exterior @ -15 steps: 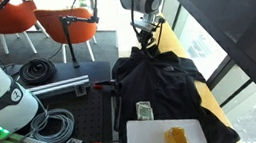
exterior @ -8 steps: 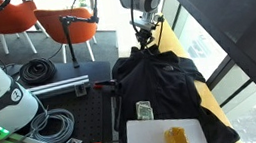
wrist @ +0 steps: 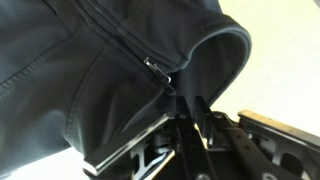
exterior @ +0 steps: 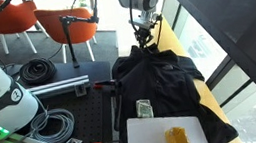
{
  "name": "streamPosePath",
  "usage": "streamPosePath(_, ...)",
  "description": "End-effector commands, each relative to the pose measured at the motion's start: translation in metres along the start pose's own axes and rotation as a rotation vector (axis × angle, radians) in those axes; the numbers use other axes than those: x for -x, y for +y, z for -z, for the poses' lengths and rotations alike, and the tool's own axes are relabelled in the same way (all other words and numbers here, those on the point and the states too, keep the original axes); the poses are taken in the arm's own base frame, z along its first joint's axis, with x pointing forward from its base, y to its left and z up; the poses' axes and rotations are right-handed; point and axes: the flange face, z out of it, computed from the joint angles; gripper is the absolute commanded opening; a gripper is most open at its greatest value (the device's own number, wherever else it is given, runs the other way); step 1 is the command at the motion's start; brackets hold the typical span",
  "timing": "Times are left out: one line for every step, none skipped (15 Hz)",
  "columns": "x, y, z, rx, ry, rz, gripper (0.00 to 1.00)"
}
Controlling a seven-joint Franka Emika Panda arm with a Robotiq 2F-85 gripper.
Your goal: Close the zipper of the black vest
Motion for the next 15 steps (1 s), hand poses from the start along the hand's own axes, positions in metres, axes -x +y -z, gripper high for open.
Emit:
streamPosePath(-0.002,-0.003,0.017,-0.024,0.025,0.011,0.47)
streamPosePath(0.001,0.0,0.019,-0.029,0.026,0.01,0.55)
streamPosePath(0.006,0.008,0.022,-0.034,0.022,0.003,0.61)
streamPosePath(0.011,0.015,0.025,-0.039,0.022,-0.005,0.68)
streamPosePath(0.021,0.026,0.029,-0.044,0.016,-0.016,0.76)
streamPosePath(0.03,0.036,0.032,-0.047,0.01,-0.03,0.82)
streamPosePath(0.045,0.051,0.037,-0.053,0.001,-0.05,0.91)
streamPosePath(0.056,0.066,0.04,-0.057,0.002,-0.071,0.98)
streamPosePath(0.066,0.081,0.043,-0.059,0.006,-0.095,0.99)
streamPosePath(0.078,0.096,0.049,-0.057,0.017,-0.128,1.0)
streamPosePath(0.09,0.111,0.053,-0.054,0.033,-0.157,1.0)
streamPosePath(0.101,0.125,0.06,-0.046,0.056,-0.189,1.0)
streamPosePath(0.114,0.14,0.065,-0.038,0.082,-0.218,1.0)
streamPosePath(0.127,0.154,0.069,-0.027,0.112,-0.255,1.0)
streamPosePath(0.142,0.168,0.073,-0.021,0.133,-0.294,1.0)
